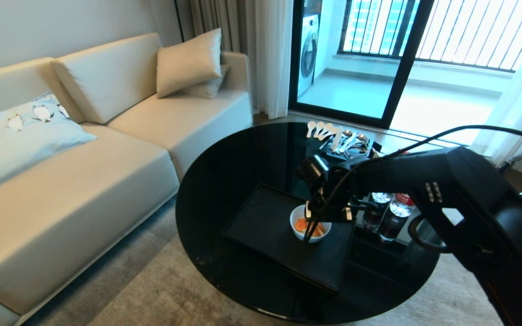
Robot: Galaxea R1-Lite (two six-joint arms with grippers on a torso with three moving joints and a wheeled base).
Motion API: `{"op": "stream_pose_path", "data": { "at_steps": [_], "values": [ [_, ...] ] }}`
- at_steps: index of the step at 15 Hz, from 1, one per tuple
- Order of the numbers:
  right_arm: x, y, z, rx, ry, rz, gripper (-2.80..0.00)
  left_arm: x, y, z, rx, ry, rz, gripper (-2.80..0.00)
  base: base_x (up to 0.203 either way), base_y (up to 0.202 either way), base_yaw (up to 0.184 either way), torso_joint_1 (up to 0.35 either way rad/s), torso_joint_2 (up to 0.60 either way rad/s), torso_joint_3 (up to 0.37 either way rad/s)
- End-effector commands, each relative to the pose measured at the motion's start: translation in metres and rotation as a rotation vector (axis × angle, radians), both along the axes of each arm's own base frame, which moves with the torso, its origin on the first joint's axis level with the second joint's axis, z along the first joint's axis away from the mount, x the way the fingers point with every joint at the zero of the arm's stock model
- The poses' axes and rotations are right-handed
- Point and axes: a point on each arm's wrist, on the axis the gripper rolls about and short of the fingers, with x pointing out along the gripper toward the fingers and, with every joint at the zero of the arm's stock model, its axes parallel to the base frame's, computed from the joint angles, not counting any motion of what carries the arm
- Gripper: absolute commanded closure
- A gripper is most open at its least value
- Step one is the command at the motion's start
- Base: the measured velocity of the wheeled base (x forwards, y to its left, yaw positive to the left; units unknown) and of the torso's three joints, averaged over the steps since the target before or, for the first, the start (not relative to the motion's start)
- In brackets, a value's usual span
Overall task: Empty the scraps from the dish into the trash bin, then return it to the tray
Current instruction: Pick up the bowl with leftover food
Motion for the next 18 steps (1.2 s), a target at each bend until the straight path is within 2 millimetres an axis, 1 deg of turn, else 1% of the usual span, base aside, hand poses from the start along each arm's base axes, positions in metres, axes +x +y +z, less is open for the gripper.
{"op": "stream_pose_path", "data": {
  "at_steps": [1, 3, 5, 12, 18],
  "values": [
    [0.007, -0.004, -0.010, -0.003, 0.010, -0.022, -2.80, 0.000, 0.000, 0.000, -0.001, -0.001, 0.000, 0.00, 0.000, 0.000, 0.000, 0.000, 0.00, 0.000],
    [0.012, -0.008, -0.021, 0.003, 0.024, -0.061, -2.80, 0.000, 0.000, 0.000, -0.001, -0.001, 0.000, 0.00, 0.000, 0.000, 0.000, 0.000, 0.00, 0.000],
    [0.015, -0.011, -0.027, 0.012, 0.029, -0.091, -2.80, 0.000, 0.000, 0.000, -0.001, -0.001, 0.000, 0.00, 0.000, 0.000, 0.000, 0.000, 0.00, 0.000],
    [0.025, -0.022, -0.031, 0.036, -0.002, -0.131, -2.80, 0.000, 0.000, 0.000, -0.001, -0.001, 0.000, 0.00, 0.000, 0.000, 0.000, 0.000, 0.00, 0.000],
    [0.029, -0.022, -0.045, 0.031, 0.006, -0.134, -2.80, 0.000, 0.000, 0.000, -0.001, -0.001, 0.000, 0.00, 0.000, 0.000, 0.000, 0.000, 0.00, 0.000]
  ]
}}
